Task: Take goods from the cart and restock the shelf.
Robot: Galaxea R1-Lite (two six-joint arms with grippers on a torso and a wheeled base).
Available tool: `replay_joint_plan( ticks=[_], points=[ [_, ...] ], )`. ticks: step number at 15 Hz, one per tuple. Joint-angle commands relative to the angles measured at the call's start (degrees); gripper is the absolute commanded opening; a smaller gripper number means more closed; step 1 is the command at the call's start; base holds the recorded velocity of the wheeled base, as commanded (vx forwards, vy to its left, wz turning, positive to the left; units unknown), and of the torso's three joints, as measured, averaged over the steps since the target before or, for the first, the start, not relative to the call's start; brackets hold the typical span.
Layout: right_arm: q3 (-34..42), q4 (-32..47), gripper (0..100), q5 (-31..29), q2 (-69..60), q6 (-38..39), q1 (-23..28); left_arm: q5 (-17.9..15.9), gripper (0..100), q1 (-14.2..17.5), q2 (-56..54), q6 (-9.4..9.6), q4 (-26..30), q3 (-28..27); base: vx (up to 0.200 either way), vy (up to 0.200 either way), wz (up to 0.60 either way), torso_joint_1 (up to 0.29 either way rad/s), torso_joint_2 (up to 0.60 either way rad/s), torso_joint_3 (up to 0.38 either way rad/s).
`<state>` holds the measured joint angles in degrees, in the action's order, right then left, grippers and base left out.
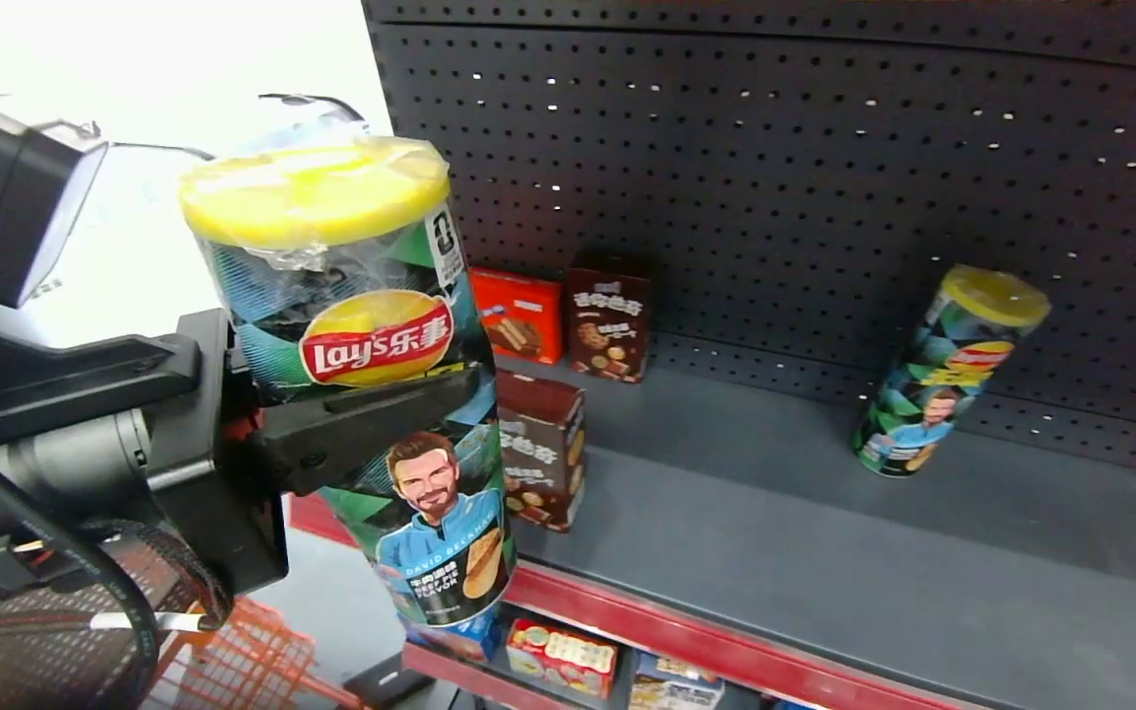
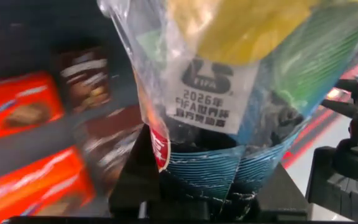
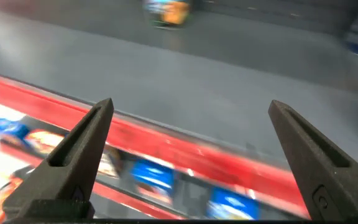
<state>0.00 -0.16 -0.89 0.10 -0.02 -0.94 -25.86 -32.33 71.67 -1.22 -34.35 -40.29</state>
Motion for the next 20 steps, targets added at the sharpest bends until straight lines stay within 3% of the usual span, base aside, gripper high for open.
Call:
replay_joint_plan(
  ticks=[1,4,20],
  points=[
    [0.0,0.0,100,0.0,0.1,0.0,0.0,0.0,0,0.0,0.5,-0.10,0.0,-0.1,0.000,0.000,-0.60,-0.002,0.01,-0.002],
    [0.0,0.0,100,0.0,0.1,-0.1,0.0,0.0,0,0.0,0.9,-0.01,0.0,-0.2,0.000,0.000,-0.60,0.009,0.00,-0.001],
    [-0.1,0.3,100,0.2,0.4,-0.2,-0.2,0.0,0,0.1,0.7,-0.10,0.0,-0.1,0.000,0.000,-0.07,0.000,0.00,0.000]
  ],
)
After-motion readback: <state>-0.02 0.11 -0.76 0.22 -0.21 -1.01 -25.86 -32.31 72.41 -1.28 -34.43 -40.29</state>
